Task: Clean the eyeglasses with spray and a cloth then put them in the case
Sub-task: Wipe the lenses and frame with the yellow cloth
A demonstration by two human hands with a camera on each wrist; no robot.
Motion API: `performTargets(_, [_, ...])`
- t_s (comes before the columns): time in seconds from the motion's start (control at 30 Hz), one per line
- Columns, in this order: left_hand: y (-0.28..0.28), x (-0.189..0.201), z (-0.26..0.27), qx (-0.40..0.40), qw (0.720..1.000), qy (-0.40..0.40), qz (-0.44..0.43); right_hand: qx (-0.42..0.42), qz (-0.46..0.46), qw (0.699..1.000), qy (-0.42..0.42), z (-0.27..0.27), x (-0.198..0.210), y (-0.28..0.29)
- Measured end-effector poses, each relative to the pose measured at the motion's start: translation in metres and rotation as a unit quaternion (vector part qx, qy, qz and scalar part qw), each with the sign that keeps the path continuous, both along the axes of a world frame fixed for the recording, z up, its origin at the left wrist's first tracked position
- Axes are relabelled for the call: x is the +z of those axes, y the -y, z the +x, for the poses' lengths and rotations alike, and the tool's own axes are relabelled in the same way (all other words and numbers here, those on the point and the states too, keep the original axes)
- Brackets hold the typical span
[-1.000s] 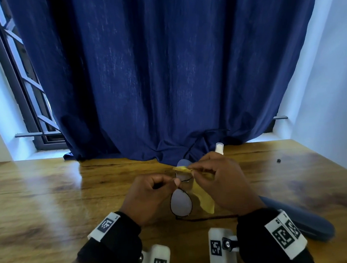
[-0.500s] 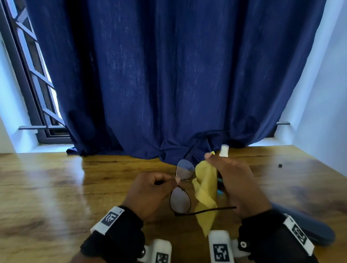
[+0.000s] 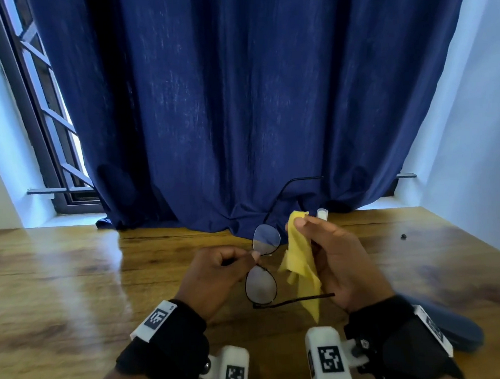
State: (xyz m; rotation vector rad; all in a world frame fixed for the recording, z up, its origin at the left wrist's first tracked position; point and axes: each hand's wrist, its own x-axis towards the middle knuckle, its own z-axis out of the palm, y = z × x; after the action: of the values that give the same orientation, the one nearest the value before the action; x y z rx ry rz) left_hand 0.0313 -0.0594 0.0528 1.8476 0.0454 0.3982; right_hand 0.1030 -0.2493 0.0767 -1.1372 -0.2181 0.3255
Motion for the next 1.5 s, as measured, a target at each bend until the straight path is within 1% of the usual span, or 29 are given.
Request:
performTargets(0.07, [0.001, 0.001, 0.0, -0.003, 1.0, 0.006, 0.002, -0.019, -0.037, 0.998, 0.047, 0.0, -0.001, 0.0])
performTargets(0.13, [0.003, 0.001, -0.001, -0.01, 1.0, 0.008, 0.004, -0.056, -0.112, 0.985, 0.118, -0.001, -0.002, -0.001])
performTargets(0.17, [0.004, 0.001, -0.001, -0.012, 1.0, 0.01, 0.004, -0.078, -0.162, 0.969, 0.172, -0.003, -0.002, -0.001])
performTargets(0.23, [0.004, 0.001, -0.002, -0.014, 1.0, 0.015, 0.01, -0.126, -0.261, 0.916, 0.277, -0.004, -0.005, -0.002])
performTargets(0.27, [0.004, 0.001, -0.002, -0.012, 1.0, 0.018, 0.017, -0.143, -0.293, 0.891, 0.316, -0.003, -0.008, -0.002])
performTargets(0.3, [0.003, 0.001, -0.002, -0.01, 0.999, 0.022, 0.022, -0.145, -0.314, 0.872, 0.347, -0.002, -0.01, -0.003])
performTargets(0.37, [0.0, 0.0, 0.0, 0.001, 0.999, 0.033, 0.021, -0.111, -0.351, 0.843, 0.391, 0.0, -0.015, -0.006])
performTargets(0.43, [-0.004, -0.001, 0.002, 0.013, 0.999, 0.033, 0.022, -0.065, -0.374, 0.831, 0.406, 0.002, -0.019, -0.008])
performTargets(0.47, [-0.005, -0.001, 0.002, 0.014, 0.999, 0.03, 0.026, -0.059, -0.375, 0.831, 0.407, 0.002, -0.019, -0.007])
performTargets(0.53, [-0.007, -0.003, 0.002, 0.01, 0.999, 0.023, 0.041, -0.079, -0.367, 0.837, 0.398, 0.004, -0.019, -0.005])
performTargets(0.6, [-0.008, -0.004, 0.003, 0.009, 0.998, 0.021, 0.051, -0.09, -0.367, 0.832, 0.406, 0.006, -0.019, -0.003])
performTargets(0.73, [-0.008, -0.002, 0.003, 0.022, 0.999, 0.033, 0.028, -0.016, -0.387, 0.797, 0.464, 0.003, -0.024, -0.007])
performTargets(0.77, [-0.008, -0.001, 0.003, 0.025, 0.999, 0.037, 0.032, -0.024, -0.382, 0.797, 0.467, 0.004, -0.024, -0.006])
performTargets(0.83, [-0.008, -0.001, 0.002, 0.025, 0.998, 0.043, 0.046, -0.067, -0.363, 0.806, 0.464, 0.007, -0.022, -0.004])
performTargets(0.87, [-0.006, -0.001, 0.002, 0.025, 0.997, 0.045, 0.054, -0.081, -0.364, 0.801, 0.468, 0.009, -0.022, -0.002])
performTargets(0.9, [-0.005, -0.002, 0.002, 0.025, 0.997, 0.048, 0.063, -0.08, -0.376, 0.792, 0.475, 0.01, -0.021, -0.002])
performTargets(1.03, [0.001, -0.003, 0.002, 0.022, 0.996, 0.058, 0.064, -0.004, -0.426, 0.746, 0.512, 0.011, -0.027, -0.005])
performTargets(1.07, [0.0, -0.003, 0.001, 0.024, 0.996, 0.06, 0.065, -0.001, -0.426, 0.747, 0.511, 0.012, -0.028, -0.004])
performTargets(1.13, [-0.002, -0.002, 0.001, 0.032, 0.995, 0.059, 0.069, -0.024, -0.407, 0.769, 0.492, 0.015, -0.027, 0.0])
performTargets(1.17, [-0.003, -0.001, 0.001, 0.034, 0.995, 0.056, 0.071, -0.04, -0.402, 0.772, 0.49, 0.017, -0.026, 0.003])
performTargets(1.2, [-0.003, -0.001, 0.001, 0.034, 0.995, 0.053, 0.075, -0.05, -0.412, 0.765, 0.493, 0.018, -0.025, 0.005])
performTargets(1.23, [-0.003, -0.001, 0.0, 0.032, 0.995, 0.051, 0.082, -0.045, -0.432, 0.751, 0.497, 0.019, -0.024, 0.005])
performTargets(1.3, [-0.001, -0.001, 0.0, 0.028, 0.994, 0.052, 0.097, 0.007, -0.463, 0.727, 0.507, 0.016, -0.024, 0.001])
performTargets(1.33, [0.0, -0.001, 0.001, 0.027, 0.993, 0.055, 0.097, 0.039, -0.467, 0.722, 0.51, 0.015, -0.026, -0.001])
performTargets(1.37, [0.0, -0.002, 0.001, 0.027, 0.994, 0.059, 0.093, 0.063, -0.465, 0.72, 0.511, 0.014, -0.027, -0.002])
performTargets(1.4, [0.0, -0.002, 0.001, 0.028, 0.994, 0.061, 0.087, 0.07, -0.463, 0.719, 0.514, 0.013, -0.028, -0.003])
performTargets(1.5, [-0.002, -0.002, 0.002, 0.031, 0.994, 0.061, 0.081, 0.032, -0.465, 0.72, 0.515, 0.014, -0.026, 0.001])
